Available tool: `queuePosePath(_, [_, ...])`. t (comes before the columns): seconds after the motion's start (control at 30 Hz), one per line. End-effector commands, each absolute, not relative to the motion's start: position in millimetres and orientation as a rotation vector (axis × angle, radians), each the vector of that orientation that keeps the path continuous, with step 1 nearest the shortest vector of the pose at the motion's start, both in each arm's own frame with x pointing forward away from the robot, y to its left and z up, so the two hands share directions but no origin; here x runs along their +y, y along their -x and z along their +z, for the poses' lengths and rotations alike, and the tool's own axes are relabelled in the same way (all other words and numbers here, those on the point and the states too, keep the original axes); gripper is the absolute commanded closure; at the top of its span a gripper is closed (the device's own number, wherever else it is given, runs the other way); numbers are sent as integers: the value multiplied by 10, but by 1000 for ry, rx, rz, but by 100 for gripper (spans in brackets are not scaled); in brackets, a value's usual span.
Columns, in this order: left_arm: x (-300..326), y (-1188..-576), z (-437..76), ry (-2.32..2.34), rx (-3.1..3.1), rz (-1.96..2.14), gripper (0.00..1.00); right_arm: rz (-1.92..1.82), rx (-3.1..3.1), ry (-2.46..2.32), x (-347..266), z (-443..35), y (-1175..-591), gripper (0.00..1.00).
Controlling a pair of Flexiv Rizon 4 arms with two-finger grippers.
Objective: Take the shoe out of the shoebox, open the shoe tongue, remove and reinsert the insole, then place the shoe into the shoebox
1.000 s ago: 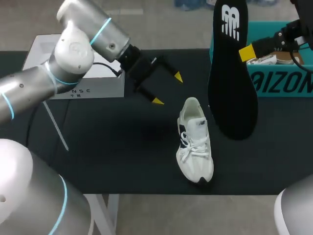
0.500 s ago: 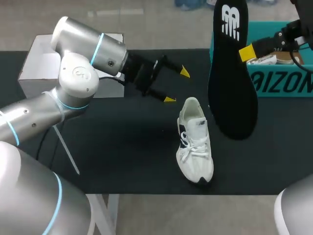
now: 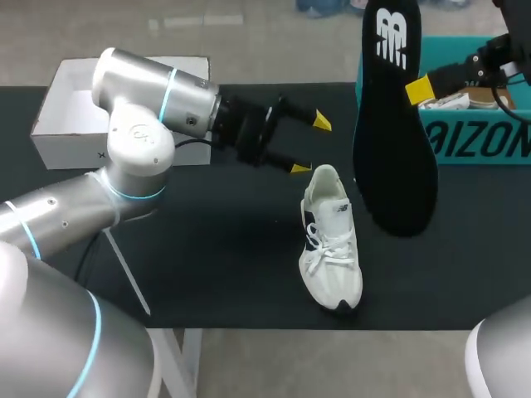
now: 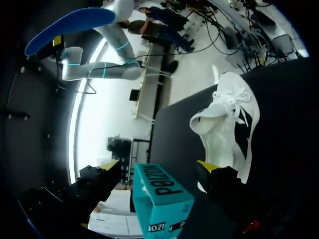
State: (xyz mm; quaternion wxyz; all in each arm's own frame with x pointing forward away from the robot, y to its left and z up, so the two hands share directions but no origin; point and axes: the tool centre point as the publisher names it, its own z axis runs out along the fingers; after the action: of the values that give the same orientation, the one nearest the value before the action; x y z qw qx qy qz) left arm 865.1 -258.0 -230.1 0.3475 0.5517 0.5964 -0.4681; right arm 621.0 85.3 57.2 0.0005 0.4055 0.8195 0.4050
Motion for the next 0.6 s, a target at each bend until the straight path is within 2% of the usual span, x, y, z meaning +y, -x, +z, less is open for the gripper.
queuePosePath(0.03, [-2732,-8650,-2329,-1399,1505,-1214,0,1265,2579,-1276,867,588,-6227,100])
queuePosePath(0.6, [-3343,-8712,-2150,-1335,1405,-1155,0,1265,2579,-1276,867,588,-6227,100])
